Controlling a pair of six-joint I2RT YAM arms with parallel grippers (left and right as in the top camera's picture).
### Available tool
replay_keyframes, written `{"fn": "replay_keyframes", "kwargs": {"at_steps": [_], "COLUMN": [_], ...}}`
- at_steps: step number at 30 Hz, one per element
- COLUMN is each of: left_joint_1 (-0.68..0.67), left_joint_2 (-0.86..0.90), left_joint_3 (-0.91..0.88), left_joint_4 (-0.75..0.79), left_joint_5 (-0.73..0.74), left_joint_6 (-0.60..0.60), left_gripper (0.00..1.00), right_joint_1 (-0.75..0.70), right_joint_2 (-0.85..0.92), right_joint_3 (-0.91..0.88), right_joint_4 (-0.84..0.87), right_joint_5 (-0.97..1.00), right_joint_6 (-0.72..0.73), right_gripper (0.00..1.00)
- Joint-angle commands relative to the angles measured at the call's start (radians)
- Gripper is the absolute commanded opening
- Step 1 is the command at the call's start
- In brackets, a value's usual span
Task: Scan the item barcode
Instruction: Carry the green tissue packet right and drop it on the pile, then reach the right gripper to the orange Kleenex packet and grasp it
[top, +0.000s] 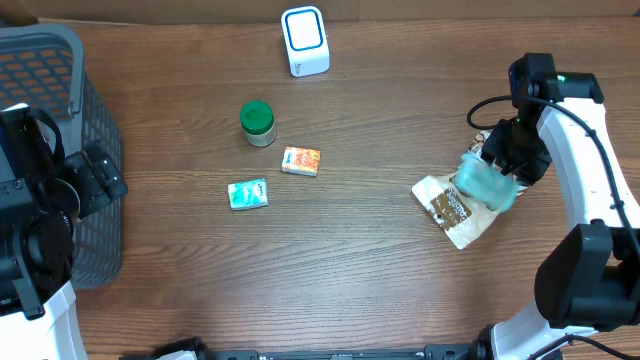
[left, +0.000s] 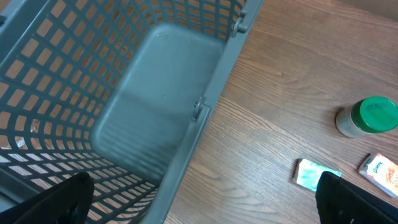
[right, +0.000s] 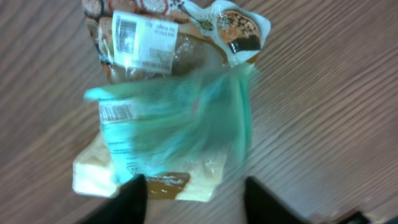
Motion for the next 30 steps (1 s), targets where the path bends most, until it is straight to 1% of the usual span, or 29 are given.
{"fn": "replay_keyframes", "kwargs": {"at_steps": [1,5,7,8,9,10,11,13,16,18,23,27,30], "left_joint_1": [0.006,0.005,0.005,0.006,0.005,0.006,0.005,0.005,0.005,0.005,0.006,0.005,0.006], "left_joint_2": [-0.009,-0.009,-0.009,-0.009,-0.009,-0.009,-0.009,-0.009,-0.009,-0.009,-0.009,-0.009,-0.009], "left_joint_3": [0.020,0.020,0.020,0.020,0.020,0.020,0.020,0.020,0.020,0.020,0.020,0.020,0.020], "left_joint_4": [0.001,0.001,0.001,0.001,0.001,0.001,0.001,0.001,0.001,0.001,0.001,0.001,0.001], "left_joint_5": [-0.010,-0.010,-0.010,-0.010,-0.010,-0.010,-0.010,-0.010,-0.010,-0.010,-0.010,-0.010,-0.010], "left_joint_6": [-0.021,-0.021,-0.021,-0.021,-0.021,-0.021,-0.021,-0.021,-0.021,-0.021,-0.021,-0.021,-0.021], "left_gripper": [1.00,1.00,1.00,1.00,1.00,1.00,1.00,1.00,1.00,1.00,1.00,1.00,1.00], "right_joint_1": [0.000,0.000,0.004,0.014,0.037,0.054,0.076,0.129,0.241,0.352,0.537,0.643,0.696], "right_joint_2": [-0.015,-0.015,-0.015,-0.015,-0.015,-0.015,-0.015,-0.014,-0.013,-0.005,0.031,0.098,0.160], "right_joint_3": [0.027,0.085,0.121,0.136,0.145,0.145,0.145,0.145,0.141,0.127,0.087,0.085,0.085], "right_joint_4": [-0.016,-0.047,-0.048,-0.035,-0.002,0.019,0.041,0.091,0.209,0.345,0.562,0.670,0.749], "right_joint_5": [-0.033,-0.118,-0.225,-0.313,-0.446,-0.512,-0.563,-0.603,-0.607,-0.579,-0.344,-0.239,-0.220], "right_joint_6": [-0.055,-0.056,-0.080,-0.125,-0.190,-0.214,-0.225,-0.228,-0.185,-0.113,0.058,0.172,0.197], "right_gripper": [0.72,0.73,0.73,0.72,0.71,0.71,0.71,0.69,0.66,0.61,0.47,0.32,0.29]}}
